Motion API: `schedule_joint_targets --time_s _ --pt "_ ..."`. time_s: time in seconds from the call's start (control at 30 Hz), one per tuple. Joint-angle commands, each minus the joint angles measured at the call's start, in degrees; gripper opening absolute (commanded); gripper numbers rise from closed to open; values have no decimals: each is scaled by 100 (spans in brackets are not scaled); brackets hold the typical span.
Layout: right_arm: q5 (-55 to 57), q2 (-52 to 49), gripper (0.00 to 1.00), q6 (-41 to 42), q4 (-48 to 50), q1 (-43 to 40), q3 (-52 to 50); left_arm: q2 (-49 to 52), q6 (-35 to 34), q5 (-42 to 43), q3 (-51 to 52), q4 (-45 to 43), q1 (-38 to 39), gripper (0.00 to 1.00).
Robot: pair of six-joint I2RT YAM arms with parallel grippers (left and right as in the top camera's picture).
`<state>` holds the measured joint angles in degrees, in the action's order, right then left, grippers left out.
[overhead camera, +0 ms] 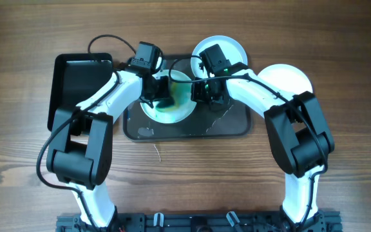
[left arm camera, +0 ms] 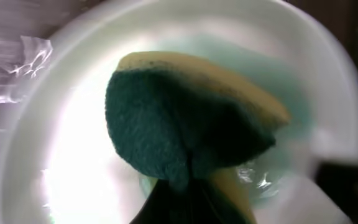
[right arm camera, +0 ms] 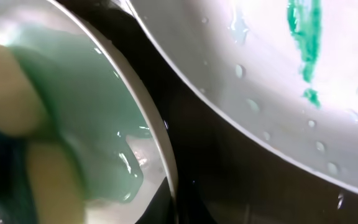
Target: Clean dirty plates on tray and stack at the side
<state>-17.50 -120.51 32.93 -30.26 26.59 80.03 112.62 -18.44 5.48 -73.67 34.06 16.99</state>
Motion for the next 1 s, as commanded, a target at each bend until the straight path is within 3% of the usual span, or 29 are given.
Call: schedule_joint_targets --time_s 0.0,0.3,0.5,0.73,0.97 --pt "208 103 4 11 -24 -37 11 37 -455 -1950 -2 205 -57 4" --pt "195 105 4 2 -26 -35 11 -557 -455 -1672 -918 1502 -74 4" --pt "103 380 4 -599 -146 -20 24 -1110 -455 -1309 -1193 1923 -122 4" --pt "1665 1445 4 -693 -717 103 22 -1093 -507 -1086 -1137 2221 -332 4" --pt "4087 2441 4 -1056 -1298 669 22 -1075 -629 -1080 -1137 2240 -461 4"
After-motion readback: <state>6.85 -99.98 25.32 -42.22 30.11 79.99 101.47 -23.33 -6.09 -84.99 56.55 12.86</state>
